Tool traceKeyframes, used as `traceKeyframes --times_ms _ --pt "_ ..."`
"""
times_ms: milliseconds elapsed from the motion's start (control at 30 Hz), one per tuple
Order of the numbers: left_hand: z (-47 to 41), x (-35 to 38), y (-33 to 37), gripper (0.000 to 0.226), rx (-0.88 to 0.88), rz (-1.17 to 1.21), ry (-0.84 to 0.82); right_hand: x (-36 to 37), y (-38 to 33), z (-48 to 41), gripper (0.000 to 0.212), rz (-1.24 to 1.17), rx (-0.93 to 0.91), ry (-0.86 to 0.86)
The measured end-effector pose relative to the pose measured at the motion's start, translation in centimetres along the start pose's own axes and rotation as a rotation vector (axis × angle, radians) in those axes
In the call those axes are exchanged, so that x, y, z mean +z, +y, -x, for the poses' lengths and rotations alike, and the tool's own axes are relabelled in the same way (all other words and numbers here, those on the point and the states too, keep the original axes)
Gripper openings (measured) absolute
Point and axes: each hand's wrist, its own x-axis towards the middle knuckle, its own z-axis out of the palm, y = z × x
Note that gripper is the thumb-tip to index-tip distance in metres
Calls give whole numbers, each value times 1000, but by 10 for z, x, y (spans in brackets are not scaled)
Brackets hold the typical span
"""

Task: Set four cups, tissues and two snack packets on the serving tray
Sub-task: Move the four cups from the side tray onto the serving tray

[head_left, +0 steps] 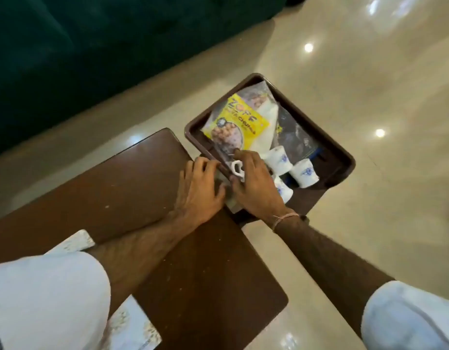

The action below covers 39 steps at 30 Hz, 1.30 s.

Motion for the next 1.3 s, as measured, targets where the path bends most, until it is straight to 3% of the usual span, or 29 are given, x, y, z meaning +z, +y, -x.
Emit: traceKeyframes --times_ms 67,133,233,333,467,733,900,1100,1300 --pt "-19 8 24 60 4 19 -7 -14 23 -7 38 38 17 183" --pt "-39 16 44 68 -25 -21 -81 -31 47 -16 44 146 131 243" --pt "-62 27 57 84 -77 -153 -159 -47 81 -32 67 257 354 77" --pt "-76 32 60 90 -152 -168 -207 -50 100 -44 76 294 404 -105" --pt "-84 36 63 86 -237 -56 -234 -46 109 -49 73 326 363 -163" --pt "-58 17 46 75 -196 278 -77 -61 88 -43 66 111 308 -4" --pt "-17 -14 13 71 -240 416 6 -51 44 -32 67 -61 152 66" --pt "57 -46 -49 76 -303 414 23 2 -27 -15 65 -133 20 -11" --pt "148 -73 -113 79 -423 472 57 63 -105 14 66 -156 -74 -231"
